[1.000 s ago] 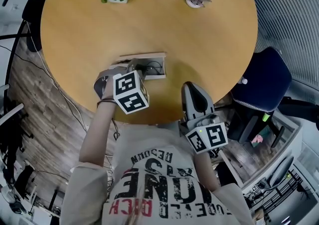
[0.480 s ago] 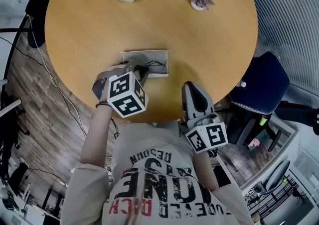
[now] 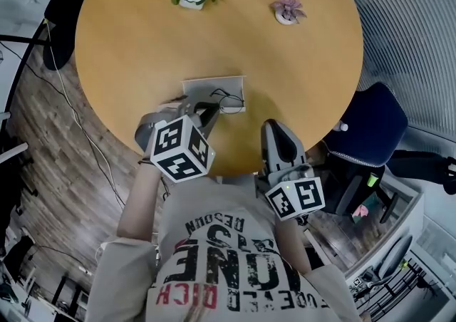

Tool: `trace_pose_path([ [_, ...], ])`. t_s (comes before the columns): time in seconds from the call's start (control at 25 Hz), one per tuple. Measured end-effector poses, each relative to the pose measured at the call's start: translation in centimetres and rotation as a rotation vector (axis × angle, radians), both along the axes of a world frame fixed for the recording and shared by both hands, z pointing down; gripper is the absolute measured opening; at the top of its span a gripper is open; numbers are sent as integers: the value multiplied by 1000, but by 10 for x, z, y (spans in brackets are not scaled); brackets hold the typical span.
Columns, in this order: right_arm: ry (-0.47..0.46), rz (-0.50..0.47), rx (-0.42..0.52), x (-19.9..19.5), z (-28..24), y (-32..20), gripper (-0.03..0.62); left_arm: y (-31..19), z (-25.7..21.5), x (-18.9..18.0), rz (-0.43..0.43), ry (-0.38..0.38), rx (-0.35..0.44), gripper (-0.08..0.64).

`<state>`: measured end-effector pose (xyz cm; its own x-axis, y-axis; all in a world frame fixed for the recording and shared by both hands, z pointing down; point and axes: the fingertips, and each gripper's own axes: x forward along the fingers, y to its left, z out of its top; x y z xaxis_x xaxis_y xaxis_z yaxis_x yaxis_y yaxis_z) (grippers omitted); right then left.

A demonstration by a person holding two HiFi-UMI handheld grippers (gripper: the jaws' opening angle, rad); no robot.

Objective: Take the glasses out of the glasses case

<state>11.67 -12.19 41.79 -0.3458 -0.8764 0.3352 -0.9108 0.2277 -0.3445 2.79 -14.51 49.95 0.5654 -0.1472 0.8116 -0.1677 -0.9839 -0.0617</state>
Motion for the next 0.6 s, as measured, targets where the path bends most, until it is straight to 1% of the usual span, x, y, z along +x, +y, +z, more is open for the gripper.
trace_pose_path([
  [0.2,11,15,35,-4,-14,5,25,5,-22,-5,-22,53,48,17],
  [0.32,15,23,54,-8,-23,10,25,6,-41,-11,-50,98,85,17],
  [0.4,14,27,67,-12,-28,14,25,5,-55,-16,-84,142,111,17],
  [0.6,10,22,109,-22,-43,16,25,-1,-89,-29,-204,268,188,17],
])
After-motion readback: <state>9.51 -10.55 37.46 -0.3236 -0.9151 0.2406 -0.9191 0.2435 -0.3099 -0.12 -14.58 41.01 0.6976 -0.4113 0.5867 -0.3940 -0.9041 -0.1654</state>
